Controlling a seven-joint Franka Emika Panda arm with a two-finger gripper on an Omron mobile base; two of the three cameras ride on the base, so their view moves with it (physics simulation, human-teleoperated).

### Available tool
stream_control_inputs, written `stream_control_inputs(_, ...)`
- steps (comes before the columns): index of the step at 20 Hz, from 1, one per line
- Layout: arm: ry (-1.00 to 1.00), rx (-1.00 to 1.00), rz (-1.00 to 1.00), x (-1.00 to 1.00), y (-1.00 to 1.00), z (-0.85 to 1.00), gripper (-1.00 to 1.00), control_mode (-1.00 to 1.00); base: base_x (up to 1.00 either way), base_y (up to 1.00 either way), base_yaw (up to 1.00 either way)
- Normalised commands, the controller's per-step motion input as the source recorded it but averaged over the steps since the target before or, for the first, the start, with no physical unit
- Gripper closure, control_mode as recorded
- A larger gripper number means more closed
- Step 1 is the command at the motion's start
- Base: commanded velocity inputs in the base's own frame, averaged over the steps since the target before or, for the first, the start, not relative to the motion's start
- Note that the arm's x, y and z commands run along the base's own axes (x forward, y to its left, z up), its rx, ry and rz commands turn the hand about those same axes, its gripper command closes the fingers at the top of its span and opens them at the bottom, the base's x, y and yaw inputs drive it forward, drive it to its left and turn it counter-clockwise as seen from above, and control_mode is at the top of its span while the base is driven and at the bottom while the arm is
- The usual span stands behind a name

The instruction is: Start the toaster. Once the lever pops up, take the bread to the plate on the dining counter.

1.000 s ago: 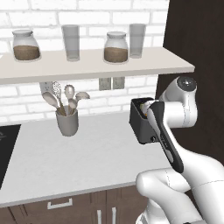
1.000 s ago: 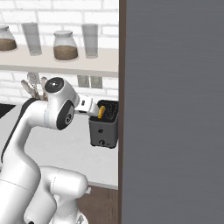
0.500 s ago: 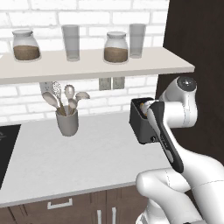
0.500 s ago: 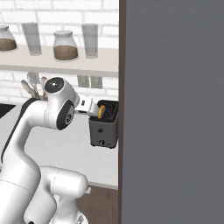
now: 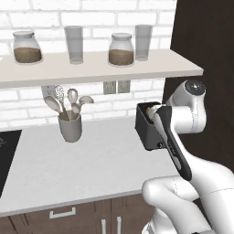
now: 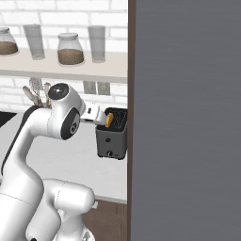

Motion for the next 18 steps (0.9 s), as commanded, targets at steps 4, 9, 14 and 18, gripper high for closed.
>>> stream_control_inputs(4,0.00,0.00,0.00,0.00,0.00,0.00,-1.00,-1.00,0.00,0.00,0.00)
stream_control_inputs(9,0.00,0.00,0.00,0.00,0.00,0.00,-1.00,-1.00,0.00,0.00,0.00)
stream_control_inputs(14,0.00,0.00,0.00,0.00,0.00,0.00,-1.00,-1.00,0.00,0.00,0.00)
stream_control_inputs(18,0.00,0.00,0.00,0.00,0.00,0.00,-1.00,-1.00,0.00,0.00,0.00)
